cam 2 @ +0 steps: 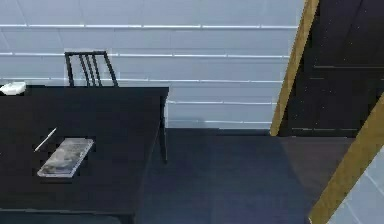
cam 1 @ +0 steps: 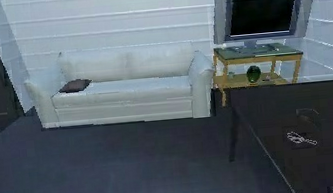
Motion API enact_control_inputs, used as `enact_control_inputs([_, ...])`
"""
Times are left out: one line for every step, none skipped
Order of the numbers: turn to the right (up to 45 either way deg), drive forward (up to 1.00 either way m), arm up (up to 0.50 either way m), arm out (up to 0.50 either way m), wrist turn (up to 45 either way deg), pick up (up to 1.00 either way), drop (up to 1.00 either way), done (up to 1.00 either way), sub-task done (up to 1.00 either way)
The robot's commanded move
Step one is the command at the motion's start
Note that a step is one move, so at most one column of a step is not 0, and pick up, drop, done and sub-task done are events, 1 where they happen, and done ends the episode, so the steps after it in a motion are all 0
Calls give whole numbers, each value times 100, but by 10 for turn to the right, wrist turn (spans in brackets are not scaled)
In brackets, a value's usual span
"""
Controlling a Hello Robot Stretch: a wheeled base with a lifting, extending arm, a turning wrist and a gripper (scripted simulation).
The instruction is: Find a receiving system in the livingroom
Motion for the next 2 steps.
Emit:
enact_control_inputs([0,100,0,0,0,0,0,0,0])
enact_control_inputs([30,0,0,0,0,0,0,0,0])
